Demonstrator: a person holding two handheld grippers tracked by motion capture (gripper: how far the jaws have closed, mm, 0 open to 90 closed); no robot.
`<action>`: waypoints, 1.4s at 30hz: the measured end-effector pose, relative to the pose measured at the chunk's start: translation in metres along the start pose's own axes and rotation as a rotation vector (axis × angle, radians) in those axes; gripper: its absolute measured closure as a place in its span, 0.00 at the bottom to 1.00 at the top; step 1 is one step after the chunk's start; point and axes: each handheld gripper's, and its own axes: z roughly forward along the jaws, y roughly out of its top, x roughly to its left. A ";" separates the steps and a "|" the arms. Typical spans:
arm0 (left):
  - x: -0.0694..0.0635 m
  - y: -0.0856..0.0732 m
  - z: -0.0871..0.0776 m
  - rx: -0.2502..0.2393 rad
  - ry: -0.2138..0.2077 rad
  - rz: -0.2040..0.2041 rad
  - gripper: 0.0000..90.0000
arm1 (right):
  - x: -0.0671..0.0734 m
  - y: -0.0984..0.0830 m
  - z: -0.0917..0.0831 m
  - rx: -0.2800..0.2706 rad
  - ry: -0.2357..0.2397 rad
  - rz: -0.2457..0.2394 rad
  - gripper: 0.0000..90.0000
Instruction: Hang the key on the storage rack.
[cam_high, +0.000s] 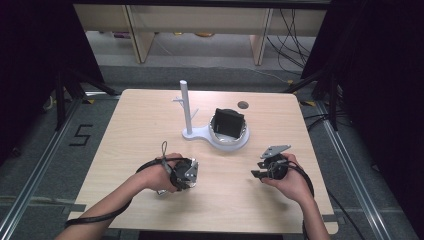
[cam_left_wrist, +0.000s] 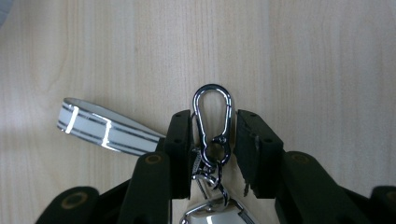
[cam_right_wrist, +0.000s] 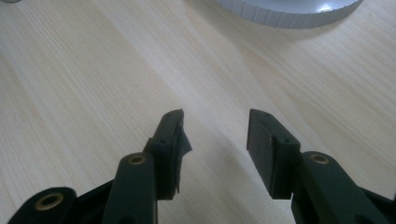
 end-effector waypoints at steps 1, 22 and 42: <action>0.000 0.001 0.001 0.006 -0.007 -0.003 0.73 | 0.000 0.000 0.000 0.000 0.000 0.001 0.64; 0.013 0.010 0.008 0.113 -0.144 -0.057 0.75 | 0.000 -0.002 0.003 0.010 0.013 -0.001 0.62; 0.016 0.012 0.007 0.195 -0.165 -0.076 0.64 | 0.001 -0.003 0.003 0.020 0.024 0.012 0.62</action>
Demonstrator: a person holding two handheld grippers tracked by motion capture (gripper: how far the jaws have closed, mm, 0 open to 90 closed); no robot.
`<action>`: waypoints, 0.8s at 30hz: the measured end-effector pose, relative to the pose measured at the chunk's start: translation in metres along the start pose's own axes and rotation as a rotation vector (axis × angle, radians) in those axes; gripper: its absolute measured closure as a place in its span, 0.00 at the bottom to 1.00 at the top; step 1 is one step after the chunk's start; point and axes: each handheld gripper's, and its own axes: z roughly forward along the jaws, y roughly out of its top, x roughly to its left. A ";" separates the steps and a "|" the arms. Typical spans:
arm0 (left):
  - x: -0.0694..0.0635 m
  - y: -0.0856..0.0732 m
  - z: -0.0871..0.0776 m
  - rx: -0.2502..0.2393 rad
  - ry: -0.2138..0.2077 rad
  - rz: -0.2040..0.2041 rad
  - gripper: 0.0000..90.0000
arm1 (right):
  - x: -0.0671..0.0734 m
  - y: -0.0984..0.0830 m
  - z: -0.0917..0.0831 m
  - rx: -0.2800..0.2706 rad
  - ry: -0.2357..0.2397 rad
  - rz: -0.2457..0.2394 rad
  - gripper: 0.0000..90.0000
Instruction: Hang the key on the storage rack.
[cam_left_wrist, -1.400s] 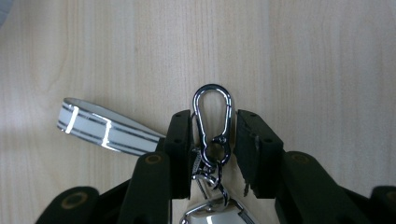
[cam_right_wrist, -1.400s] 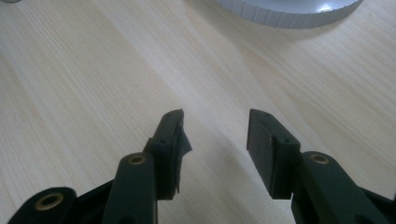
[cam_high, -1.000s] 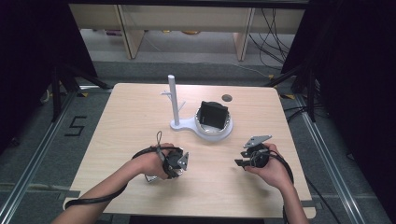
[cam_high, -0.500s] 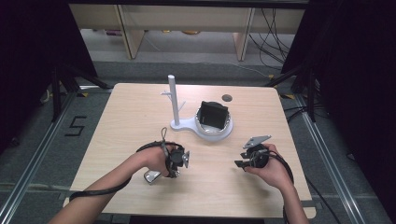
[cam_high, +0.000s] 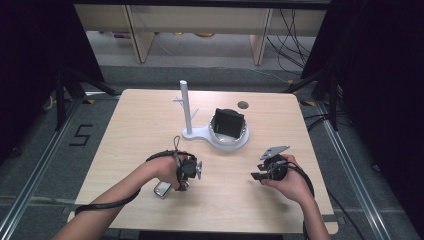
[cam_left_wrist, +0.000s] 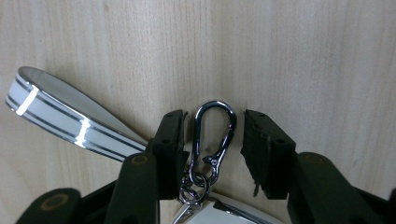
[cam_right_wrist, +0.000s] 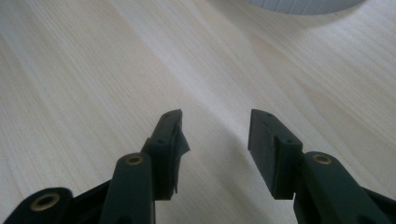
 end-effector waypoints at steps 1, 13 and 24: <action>0.000 0.000 0.000 0.003 0.000 0.003 0.62 | 0.000 0.000 -0.001 0.019 0.002 0.000 0.62; 0.003 -0.004 -0.002 0.023 -0.006 0.051 0.56 | 0.000 -0.001 0.002 0.018 0.004 -0.020 0.62; 0.004 -0.010 -0.006 0.049 -0.003 0.087 0.58 | 0.003 -0.001 0.003 0.025 0.012 0.025 0.61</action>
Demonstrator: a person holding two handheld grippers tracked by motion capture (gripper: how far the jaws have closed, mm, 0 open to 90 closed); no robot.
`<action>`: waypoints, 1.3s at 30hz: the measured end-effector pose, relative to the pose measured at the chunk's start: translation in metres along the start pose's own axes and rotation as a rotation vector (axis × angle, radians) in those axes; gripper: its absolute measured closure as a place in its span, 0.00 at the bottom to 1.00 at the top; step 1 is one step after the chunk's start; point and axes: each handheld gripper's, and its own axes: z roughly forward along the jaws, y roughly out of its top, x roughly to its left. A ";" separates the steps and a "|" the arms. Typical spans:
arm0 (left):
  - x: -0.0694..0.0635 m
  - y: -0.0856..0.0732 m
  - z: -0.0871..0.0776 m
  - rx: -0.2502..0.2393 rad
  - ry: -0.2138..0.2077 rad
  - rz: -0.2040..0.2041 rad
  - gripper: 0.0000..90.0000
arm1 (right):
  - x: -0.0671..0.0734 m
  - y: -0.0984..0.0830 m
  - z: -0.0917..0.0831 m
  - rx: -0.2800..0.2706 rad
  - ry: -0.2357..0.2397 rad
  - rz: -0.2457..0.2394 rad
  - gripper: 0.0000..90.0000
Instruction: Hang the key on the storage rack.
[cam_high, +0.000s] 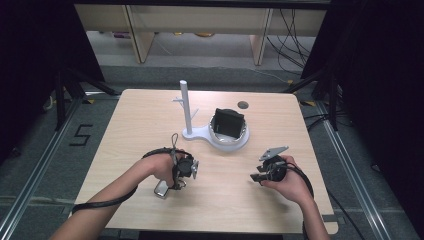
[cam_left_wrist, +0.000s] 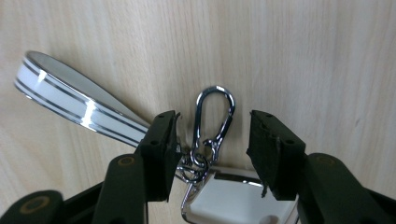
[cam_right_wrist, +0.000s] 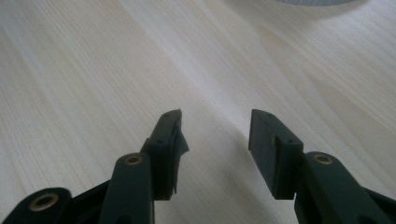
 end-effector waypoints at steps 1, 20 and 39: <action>0.000 -0.001 0.000 -0.002 0.000 0.005 0.58 | 0.000 0.000 0.000 0.002 0.000 0.000 0.61; -0.010 0.006 -0.001 0.010 0.080 0.094 0.71 | 0.000 -0.001 0.000 0.003 0.007 -0.007 0.61; -0.009 0.001 0.006 0.038 0.014 0.075 0.81 | 0.000 -0.001 0.001 0.011 0.003 0.004 0.61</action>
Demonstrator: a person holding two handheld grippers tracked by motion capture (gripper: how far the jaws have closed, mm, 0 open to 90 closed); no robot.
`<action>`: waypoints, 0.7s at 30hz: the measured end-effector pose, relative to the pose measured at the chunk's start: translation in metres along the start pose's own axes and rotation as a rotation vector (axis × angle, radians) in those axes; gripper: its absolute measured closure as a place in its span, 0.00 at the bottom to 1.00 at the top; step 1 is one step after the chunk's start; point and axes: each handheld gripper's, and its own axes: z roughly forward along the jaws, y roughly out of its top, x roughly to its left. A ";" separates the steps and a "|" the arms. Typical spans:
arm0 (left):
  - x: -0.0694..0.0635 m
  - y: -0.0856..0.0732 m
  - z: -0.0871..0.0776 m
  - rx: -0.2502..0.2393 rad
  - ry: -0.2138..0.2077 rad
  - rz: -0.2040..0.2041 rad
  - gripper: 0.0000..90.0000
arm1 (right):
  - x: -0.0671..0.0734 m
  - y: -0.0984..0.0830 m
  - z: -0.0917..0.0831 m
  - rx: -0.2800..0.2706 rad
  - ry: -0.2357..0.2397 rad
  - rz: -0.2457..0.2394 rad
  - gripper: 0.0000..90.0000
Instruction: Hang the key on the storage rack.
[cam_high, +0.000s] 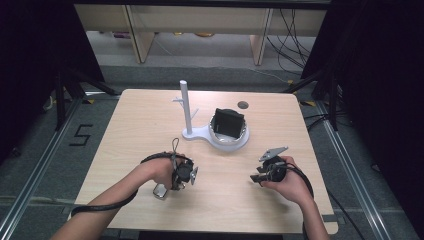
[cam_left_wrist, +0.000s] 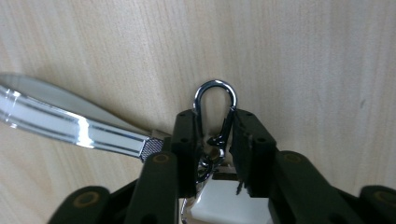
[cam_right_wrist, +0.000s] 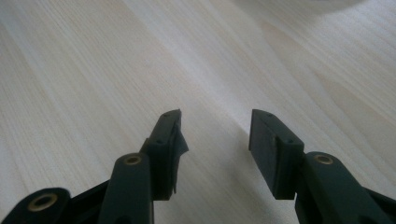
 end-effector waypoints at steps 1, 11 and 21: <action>-0.001 -0.001 0.000 -0.006 0.006 -0.011 0.82 | 0.001 0.000 0.000 0.002 0.002 0.007 0.61; -0.009 -0.013 0.000 -0.113 0.014 -0.097 0.83 | 0.000 0.000 -0.002 0.012 0.007 0.011 0.61; -0.013 -0.035 -0.009 -0.358 0.113 -0.224 0.83 | 0.000 0.000 -0.001 -0.008 0.000 0.014 0.61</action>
